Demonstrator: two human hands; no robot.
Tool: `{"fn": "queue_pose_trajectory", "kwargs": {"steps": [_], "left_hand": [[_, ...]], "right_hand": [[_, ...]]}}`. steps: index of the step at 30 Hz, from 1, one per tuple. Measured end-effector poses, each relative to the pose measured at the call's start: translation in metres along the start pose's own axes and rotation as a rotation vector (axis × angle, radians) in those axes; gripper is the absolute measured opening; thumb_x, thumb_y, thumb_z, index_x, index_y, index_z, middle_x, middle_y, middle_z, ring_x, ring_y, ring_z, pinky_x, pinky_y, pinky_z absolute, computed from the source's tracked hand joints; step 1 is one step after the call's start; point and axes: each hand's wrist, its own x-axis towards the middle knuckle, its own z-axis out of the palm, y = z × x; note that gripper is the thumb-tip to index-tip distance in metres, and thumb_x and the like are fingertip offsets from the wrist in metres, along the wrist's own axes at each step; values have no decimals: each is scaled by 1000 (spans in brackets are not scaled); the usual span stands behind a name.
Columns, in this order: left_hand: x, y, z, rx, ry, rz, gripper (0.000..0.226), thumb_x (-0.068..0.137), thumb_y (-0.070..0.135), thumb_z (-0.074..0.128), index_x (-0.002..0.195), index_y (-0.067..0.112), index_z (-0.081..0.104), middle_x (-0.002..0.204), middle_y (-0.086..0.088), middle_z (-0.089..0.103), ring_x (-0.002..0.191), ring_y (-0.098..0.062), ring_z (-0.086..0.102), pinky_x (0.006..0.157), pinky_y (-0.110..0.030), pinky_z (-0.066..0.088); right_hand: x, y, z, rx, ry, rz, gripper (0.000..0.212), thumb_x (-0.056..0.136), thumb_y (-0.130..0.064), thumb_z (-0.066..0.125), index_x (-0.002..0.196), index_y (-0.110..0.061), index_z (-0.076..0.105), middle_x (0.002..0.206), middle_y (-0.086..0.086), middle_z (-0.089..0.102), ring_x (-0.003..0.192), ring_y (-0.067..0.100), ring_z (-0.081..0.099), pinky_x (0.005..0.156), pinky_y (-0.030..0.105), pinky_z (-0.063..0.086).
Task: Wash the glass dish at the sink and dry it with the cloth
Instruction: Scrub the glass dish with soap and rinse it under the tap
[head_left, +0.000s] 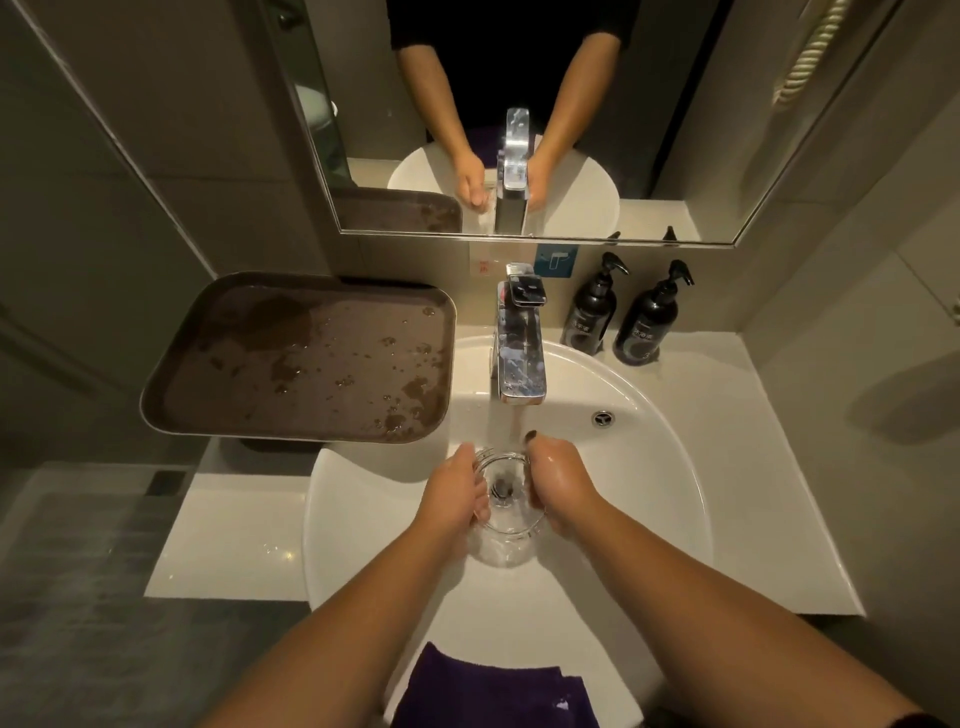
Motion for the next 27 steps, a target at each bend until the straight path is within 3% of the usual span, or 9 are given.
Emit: {"fn": "queue_pose_trajectory", "kwargs": {"steps": [4, 7, 10, 12, 15, 19, 22, 25, 27], "left_hand": [[10, 13, -1, 445, -6, 202, 38, 88, 45, 37, 59, 22, 47, 54, 3, 43, 57, -21, 39, 63, -35, 34], [4, 15, 8, 150, 112, 95, 30, 84, 34, 39, 59, 19, 43, 55, -1, 37, 52, -20, 34, 53, -32, 33], [-1, 10, 20, -321, 186, -60, 32, 89, 20, 41, 61, 13, 54, 48, -2, 44, 40, -18, 40, 43, -24, 34], [-3, 7, 22, -335, 177, -70, 31, 90, 23, 42, 72, 11, 64, 53, -6, 55, 45, -22, 51, 49, -27, 43], [-3, 16, 16, -44, 76, 26, 35, 96, 28, 39, 65, 17, 52, 50, 0, 48, 45, -18, 45, 46, -23, 37], [9, 24, 12, 379, 15, 180, 40, 97, 36, 38, 62, 20, 47, 52, 4, 42, 53, -18, 37, 60, -31, 32], [5, 23, 17, 155, 143, 110, 27, 85, 27, 42, 59, 19, 44, 53, -1, 41, 56, -21, 40, 59, -35, 37], [-1, 19, 28, -315, 244, -76, 26, 88, 19, 40, 62, 16, 46, 48, -3, 42, 40, -20, 42, 43, -20, 39], [-1, 12, 30, -312, 265, -83, 22, 86, 23, 39, 69, 14, 51, 61, -8, 51, 54, -22, 51, 53, -30, 48]], "right_hand": [[2, -9, -5, -279, -119, -231, 34, 87, -17, 49, 53, -22, 44, 47, -9, 40, 49, 14, 35, 53, 28, 28], [2, -15, -3, -92, -56, -120, 30, 90, -17, 47, 59, -19, 49, 50, -3, 41, 46, 15, 36, 50, 27, 28], [-3, -7, 7, 385, 99, 92, 21, 86, -16, 44, 66, -14, 48, 52, 2, 43, 47, 18, 43, 48, 27, 36], [-3, -2, 9, 430, 133, 102, 15, 81, -15, 43, 67, -13, 46, 55, 3, 42, 53, 21, 46, 52, 30, 40], [7, -9, -5, 191, 56, 13, 18, 82, -19, 46, 71, -10, 56, 60, 8, 49, 57, 21, 46, 57, 32, 39], [18, -19, -11, -202, -126, -84, 16, 83, -7, 53, 70, -9, 62, 46, -1, 41, 45, 15, 30, 46, 26, 23], [9, -20, -5, -32, -34, -36, 26, 87, -12, 51, 61, -13, 55, 40, -4, 39, 42, 15, 32, 44, 23, 25], [-3, -8, 4, 445, 134, 103, 28, 86, -14, 44, 58, -16, 47, 40, -5, 42, 37, 13, 39, 40, 22, 33], [-4, 0, 7, 493, 179, 136, 27, 81, -13, 42, 55, -18, 40, 44, -4, 38, 42, 15, 36, 44, 26, 32]]}}
